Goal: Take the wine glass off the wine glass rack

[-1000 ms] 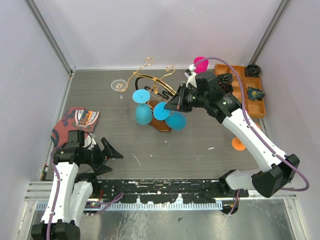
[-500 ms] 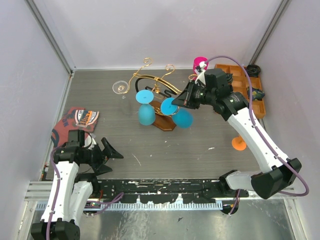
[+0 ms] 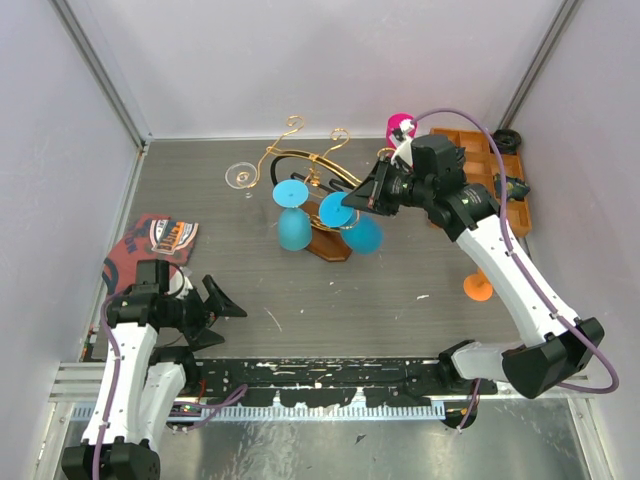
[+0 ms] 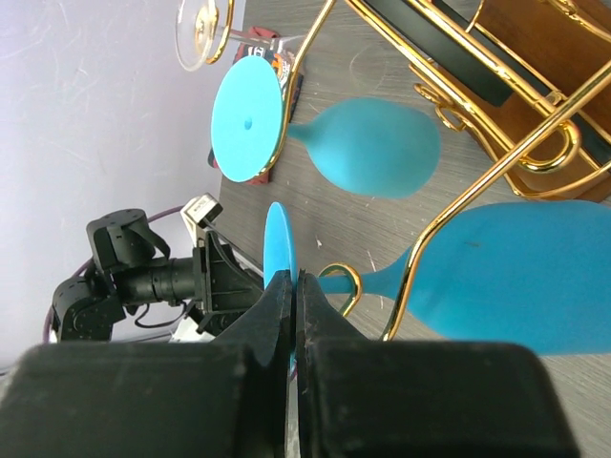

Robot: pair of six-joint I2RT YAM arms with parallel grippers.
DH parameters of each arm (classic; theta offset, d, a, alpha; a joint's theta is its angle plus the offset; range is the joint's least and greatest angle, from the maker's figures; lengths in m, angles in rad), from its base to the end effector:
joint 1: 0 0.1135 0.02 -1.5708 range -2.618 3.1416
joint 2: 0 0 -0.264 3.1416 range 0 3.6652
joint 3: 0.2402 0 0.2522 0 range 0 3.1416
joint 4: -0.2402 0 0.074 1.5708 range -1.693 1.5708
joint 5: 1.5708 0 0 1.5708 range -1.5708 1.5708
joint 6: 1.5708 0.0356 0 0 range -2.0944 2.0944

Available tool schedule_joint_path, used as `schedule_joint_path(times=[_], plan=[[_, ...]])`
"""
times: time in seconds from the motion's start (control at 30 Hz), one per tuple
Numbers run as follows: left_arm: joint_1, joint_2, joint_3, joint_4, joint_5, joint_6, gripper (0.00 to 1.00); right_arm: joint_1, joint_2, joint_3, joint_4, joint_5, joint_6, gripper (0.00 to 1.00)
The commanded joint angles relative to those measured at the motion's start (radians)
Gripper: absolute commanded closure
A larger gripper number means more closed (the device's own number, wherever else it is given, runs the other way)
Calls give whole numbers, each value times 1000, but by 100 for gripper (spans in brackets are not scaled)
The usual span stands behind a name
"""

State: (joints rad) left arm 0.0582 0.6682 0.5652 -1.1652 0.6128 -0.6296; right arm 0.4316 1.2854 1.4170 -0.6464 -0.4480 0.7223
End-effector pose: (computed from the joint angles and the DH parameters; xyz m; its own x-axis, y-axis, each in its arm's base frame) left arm 0.0944 -0.0150 0.2131 -0.8430 -0.5316 0.0824 -0.4613 0.6354 -0.6192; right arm 0.2415 0.1282 0.4062 -0.8112 0.2824 -0.5120 -0.2442 0.6321 0.7354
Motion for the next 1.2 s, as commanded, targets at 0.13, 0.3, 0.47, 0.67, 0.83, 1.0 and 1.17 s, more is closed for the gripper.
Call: schedule_joint_path(times=[0.13,0.3,0.47,0.67,0.83,1.0,1.17], plan=[[0,-12,13,-49,-2,8,2,8,-46,-10,111,-35,38,99],[1,-9,15,-53,1,8,2,9,-23,20,97,-58,46,99],[1,-7,22,-54,-3,9,2,12,-37,23,38,-32,25,99],[1,-7,12,-46,2,5,2,12,-99,-31,14,-41,33,99],[1,-10,8,-47,2,5,2,12,-130,-69,2,-47,34,99],[0,-16,-1,-35,0,0,2,12,-147,-75,-24,-34,26,99],[0,-21,5,-26,-3,-5,2,13,-158,-69,-45,-20,26,99]])
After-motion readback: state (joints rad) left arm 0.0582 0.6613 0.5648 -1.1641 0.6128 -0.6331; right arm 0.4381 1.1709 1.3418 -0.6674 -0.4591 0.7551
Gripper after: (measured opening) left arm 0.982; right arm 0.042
